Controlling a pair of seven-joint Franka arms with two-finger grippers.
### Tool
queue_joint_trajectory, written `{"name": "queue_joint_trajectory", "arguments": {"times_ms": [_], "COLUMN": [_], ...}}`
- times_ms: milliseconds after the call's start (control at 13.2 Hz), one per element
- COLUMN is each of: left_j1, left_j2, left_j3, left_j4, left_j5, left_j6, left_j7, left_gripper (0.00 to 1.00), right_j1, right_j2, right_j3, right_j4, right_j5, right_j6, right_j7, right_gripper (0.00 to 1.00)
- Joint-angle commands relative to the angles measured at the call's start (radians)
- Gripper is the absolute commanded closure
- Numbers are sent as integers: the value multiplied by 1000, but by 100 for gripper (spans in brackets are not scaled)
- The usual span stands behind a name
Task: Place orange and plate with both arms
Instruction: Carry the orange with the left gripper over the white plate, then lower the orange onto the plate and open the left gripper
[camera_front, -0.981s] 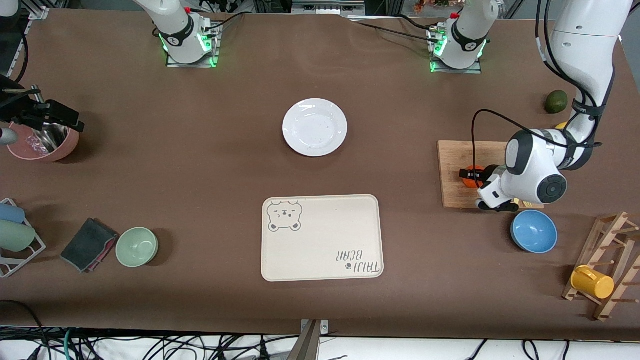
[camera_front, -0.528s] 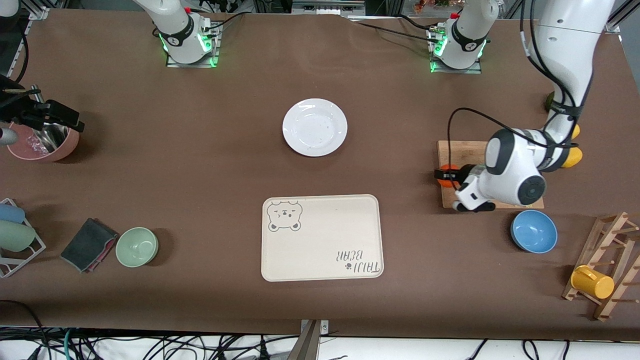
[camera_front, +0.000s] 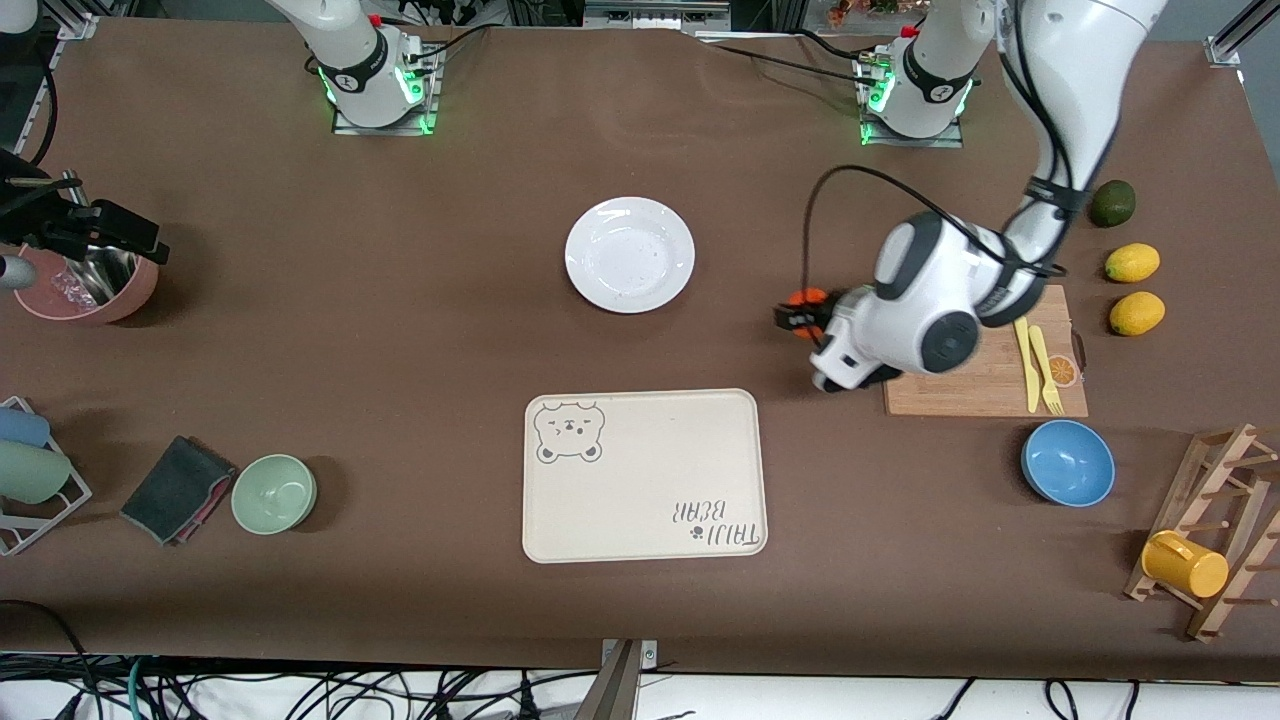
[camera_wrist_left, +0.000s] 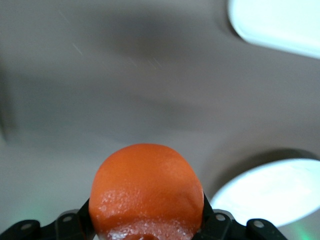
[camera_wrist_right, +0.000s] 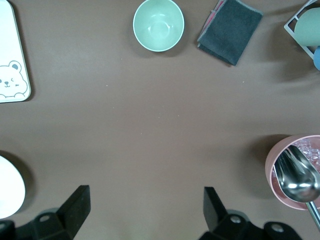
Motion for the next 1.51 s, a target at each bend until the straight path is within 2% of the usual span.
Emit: {"name": "queue_joint_trajectory", "arguments": {"times_ms": [0, 151, 226, 302, 453, 604, 755, 906, 1132, 1208, 1283, 1358, 1434], "left_j1": [-9, -53, -112, -169, -231, -288, -373, -410, -433, -434, -434, -434, -430], "left_j2": [-19, -25, -27, -22, -4, 13, 73, 122, 153, 157, 170, 171, 171], "left_j3": [-83, -138, -140, -137, -138, -138, -126, -97, -80, -77, -75, -74, -74], "left_j4": [-6, -17, -20, -23, -40, -84, -83, -78, -69, -67, -64, -58, -57], "left_j5": [-3, -2, -2, -2, 71, 98, 107, 135, 138, 145, 155, 156, 156], "left_j6": [29, 94, 141, 195, 273, 412, 503, 604, 623, 623, 623, 623, 623], "left_j7": [-190, -322, -399, -491, -579, -680, -741, -806, -808, -808, -808, -811, -829], "left_gripper": [100, 100, 100, 100, 100, 100, 100, 100, 100, 96, 89, 38, 0], "right_j1": [0, 0, 0, 0, -2, -2, 0, 0, 0, -2, -2, -2, 0], "right_j2": [-2, -2, -2, -2, -2, -2, -2, -2, -2, -2, -2, -2, -2], "right_j3": [1, 1, 1, 1, 1, 1, -1, -1, -1, -1, -1, -1, -1], "right_j4": [18, 18, 18, 18, 18, 18, 18, 18, 18, 18, 18, 18, 18], "right_j5": [2, 2, 2, 2, 2, 2, 2, 3, 3, 3, 3, 3, 3], "right_j6": [-21, -21, -21, -21, -21, -21, -21, -21, -21, -21, -21, -21, -23], "right_j7": [-10, -10, -10, -10, -10, -10, -10, -10, -10, -10, -10, -10, -10], "right_gripper": [0, 0, 0, 0, 0, 0, 0, 0, 0, 0, 0, 0, 0]}}
